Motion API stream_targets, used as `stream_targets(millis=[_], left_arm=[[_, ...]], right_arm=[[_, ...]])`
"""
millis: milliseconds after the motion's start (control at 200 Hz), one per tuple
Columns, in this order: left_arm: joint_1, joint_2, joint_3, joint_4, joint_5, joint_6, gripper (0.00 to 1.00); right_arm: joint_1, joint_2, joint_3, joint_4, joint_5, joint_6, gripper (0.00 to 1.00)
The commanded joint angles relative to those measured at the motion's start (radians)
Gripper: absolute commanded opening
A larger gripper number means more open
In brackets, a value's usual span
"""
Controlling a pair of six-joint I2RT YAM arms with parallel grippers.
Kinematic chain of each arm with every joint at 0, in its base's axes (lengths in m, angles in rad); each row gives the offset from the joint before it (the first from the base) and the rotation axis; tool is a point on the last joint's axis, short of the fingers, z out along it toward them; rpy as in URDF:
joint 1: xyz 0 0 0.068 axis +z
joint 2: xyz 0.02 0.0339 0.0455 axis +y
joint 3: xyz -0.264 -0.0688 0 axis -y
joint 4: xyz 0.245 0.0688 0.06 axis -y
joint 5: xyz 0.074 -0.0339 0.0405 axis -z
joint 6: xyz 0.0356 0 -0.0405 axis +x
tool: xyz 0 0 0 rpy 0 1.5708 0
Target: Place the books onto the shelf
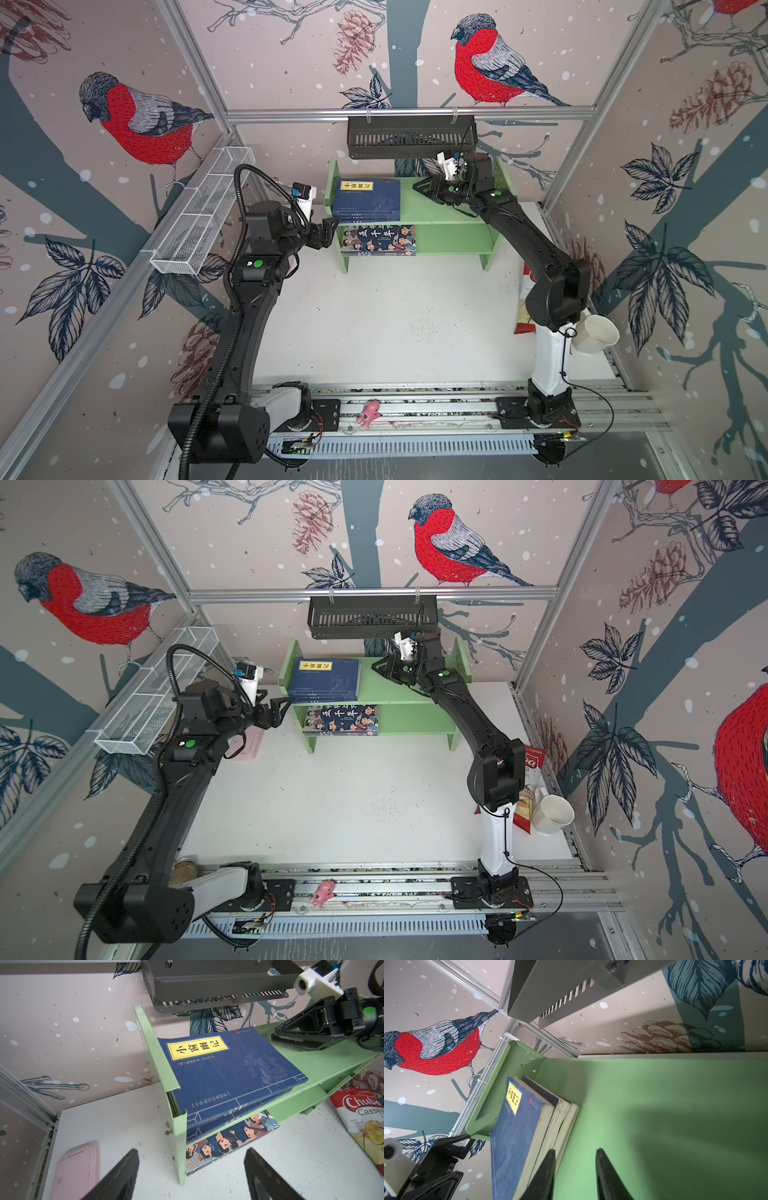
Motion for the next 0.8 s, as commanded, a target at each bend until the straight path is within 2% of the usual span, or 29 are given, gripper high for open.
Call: stream_targets(millis=[0,220,475,625,791], left_arm=[[0.000,-0.002,0.024,-0.015,0.005,-0.038,0.80],[-0.001,0.013,0.052,-0.019,0.002,-0.060,0.80],[0.000,0.023,0.054,-0.011,0.001,-0.062,0.80],[0.000,0.021,0.051,-0.007,0.001,-0.060,0.80],[0.001,0.020,0.042,0.003,0.006,-0.062,0.80]], right_arm=[[0.003,0.052,0.071,0.019,-0.048,0.029,0.34],[0.021,0.132,0.185,-0.017,-0.078,0.038,0.34],[0.041,0.189,0.237,-0.032,-0.105,0.052,0.25],[0.044,0.197,0.247,-0.025,-0.110,0.063,0.17],[0.039,0.165,0.225,-0.028,-0.071,0.052,0.17]])
